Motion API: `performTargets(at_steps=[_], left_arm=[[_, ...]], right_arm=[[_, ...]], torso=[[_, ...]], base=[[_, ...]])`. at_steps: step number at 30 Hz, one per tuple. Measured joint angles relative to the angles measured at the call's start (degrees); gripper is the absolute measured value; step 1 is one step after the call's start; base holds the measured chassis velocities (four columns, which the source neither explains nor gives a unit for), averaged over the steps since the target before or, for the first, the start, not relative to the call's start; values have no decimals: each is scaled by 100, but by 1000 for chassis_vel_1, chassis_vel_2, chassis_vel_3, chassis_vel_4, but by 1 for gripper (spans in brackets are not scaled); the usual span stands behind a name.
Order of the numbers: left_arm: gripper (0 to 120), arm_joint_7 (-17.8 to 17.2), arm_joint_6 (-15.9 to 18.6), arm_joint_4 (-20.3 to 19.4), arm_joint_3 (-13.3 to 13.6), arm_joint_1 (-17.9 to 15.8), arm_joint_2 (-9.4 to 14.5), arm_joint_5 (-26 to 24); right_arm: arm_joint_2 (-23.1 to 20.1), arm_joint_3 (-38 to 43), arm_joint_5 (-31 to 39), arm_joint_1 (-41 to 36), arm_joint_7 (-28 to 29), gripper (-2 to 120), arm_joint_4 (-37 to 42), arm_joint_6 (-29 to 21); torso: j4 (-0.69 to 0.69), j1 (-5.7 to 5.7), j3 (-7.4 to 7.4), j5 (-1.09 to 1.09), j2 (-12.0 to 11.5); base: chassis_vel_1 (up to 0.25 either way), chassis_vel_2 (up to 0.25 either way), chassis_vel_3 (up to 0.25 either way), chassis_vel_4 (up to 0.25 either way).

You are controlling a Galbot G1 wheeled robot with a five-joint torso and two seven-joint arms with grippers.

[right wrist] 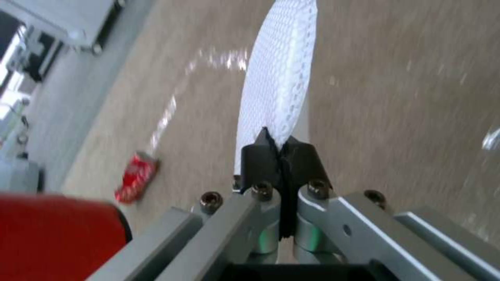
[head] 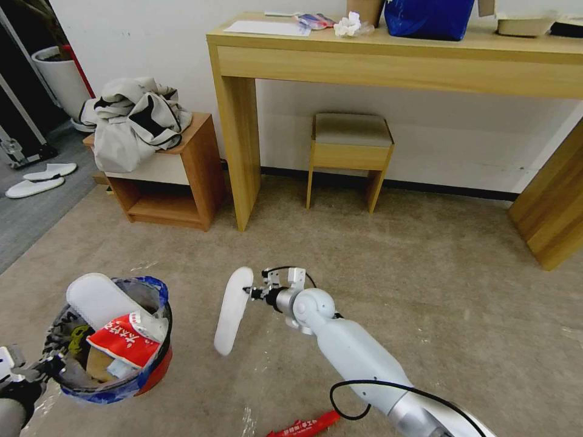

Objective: Pick up the trash bin and place the garbage on the floor into it.

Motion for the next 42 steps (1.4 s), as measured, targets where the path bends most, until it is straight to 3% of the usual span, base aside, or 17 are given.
performTargets(at_steps=[13,15,21,31,42], left_arm=[[1,-16,54,-13,54,-14,22,5],[1,-98,140,-26,95,-14,23,-117],[1,-120,189,-33,140,-23,50,-138],[1,-132,191,-72,196,-16,124,-236],[1,-125,191,-152,230,0,105,-218]], right_arm=[[-429,-15,88,305,-78,0,797,706],[-521,-126,93,441,-266,0,1134,1311],[-672,-259,111,605,-399,0,1986,1765],[-802,-930,-131,1140,-533,0,2960,2171],[-757,-1930,-455,1416,-535,0,3127,2221]], torso=[[0,0,1,0,0],[1,0,1,1,0],[0,0,1,0,0],[1,0,1,-1,0],[1,0,1,-1,0]], base=[[0,0,0,0],[0,0,0,0],[0,0,0,0],[0,0,0,0],[0,0,0,0]])
